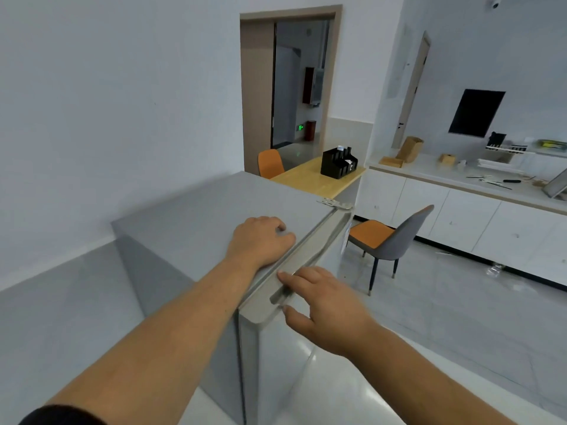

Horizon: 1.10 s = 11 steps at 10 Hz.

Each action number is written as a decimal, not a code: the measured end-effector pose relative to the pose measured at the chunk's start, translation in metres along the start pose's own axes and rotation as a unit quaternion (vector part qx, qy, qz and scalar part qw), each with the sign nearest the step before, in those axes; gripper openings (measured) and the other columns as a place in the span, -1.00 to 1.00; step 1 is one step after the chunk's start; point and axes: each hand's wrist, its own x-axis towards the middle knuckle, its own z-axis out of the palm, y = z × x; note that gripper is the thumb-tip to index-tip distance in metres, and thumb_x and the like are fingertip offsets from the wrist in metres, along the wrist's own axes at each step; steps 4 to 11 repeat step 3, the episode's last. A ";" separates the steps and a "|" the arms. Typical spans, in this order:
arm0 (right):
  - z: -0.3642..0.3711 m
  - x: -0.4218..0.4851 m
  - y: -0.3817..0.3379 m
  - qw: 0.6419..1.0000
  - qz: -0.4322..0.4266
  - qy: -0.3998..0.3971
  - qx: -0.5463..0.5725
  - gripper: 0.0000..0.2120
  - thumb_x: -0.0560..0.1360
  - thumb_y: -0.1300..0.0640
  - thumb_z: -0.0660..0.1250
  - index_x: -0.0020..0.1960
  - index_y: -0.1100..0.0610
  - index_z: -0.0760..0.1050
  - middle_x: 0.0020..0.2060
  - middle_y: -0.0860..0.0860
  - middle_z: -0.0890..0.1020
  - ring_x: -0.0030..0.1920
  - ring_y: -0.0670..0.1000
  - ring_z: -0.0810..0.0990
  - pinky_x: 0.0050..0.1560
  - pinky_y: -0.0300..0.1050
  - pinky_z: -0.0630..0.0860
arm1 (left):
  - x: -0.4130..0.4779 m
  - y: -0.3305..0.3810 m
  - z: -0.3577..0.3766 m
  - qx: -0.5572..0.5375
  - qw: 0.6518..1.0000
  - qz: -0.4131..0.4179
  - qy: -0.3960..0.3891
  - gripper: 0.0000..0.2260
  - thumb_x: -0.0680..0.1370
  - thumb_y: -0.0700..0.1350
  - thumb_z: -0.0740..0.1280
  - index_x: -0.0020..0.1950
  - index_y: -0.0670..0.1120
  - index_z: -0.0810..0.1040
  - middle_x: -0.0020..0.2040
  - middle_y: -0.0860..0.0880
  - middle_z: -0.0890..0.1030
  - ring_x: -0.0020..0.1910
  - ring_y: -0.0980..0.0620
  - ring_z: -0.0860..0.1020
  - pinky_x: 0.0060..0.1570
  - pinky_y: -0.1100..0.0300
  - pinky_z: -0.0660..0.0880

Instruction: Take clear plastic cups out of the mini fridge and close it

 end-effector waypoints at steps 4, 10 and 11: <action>-0.025 0.001 0.017 0.998 0.001 0.036 -0.048 -0.47 0.64 -0.29 0.12 0.52 -0.09 0.38 0.38 -0.10 0.51 0.47 -0.04 0.30 0.48 -0.15 0.13 | -0.010 0.007 0.006 0.044 0.992 0.089 0.074 -0.50 0.54 0.30 0.24 0.34 0.04 0.58 0.36 0.00 0.61 0.32 -0.05 0.51 0.32 -0.06 0.47; -0.025 0.001 0.017 0.998 0.001 0.036 -0.048 -0.47 0.64 -0.29 0.12 0.52 -0.09 0.38 0.38 -0.10 0.51 0.47 -0.04 0.30 0.48 -0.15 0.13 | -0.010 0.007 0.006 0.044 0.992 0.089 0.074 -0.50 0.54 0.30 0.24 0.34 0.04 0.58 0.36 0.00 0.61 0.32 -0.05 0.51 0.32 -0.06 0.47; -0.025 0.001 0.017 0.998 0.001 0.036 -0.048 -0.47 0.64 -0.29 0.12 0.52 -0.09 0.38 0.38 -0.10 0.51 0.47 -0.04 0.30 0.48 -0.15 0.13 | -0.010 0.007 0.006 0.044 0.992 0.089 0.074 -0.50 0.54 0.30 0.24 0.34 0.04 0.58 0.36 0.00 0.61 0.32 -0.05 0.51 0.32 -0.06 0.47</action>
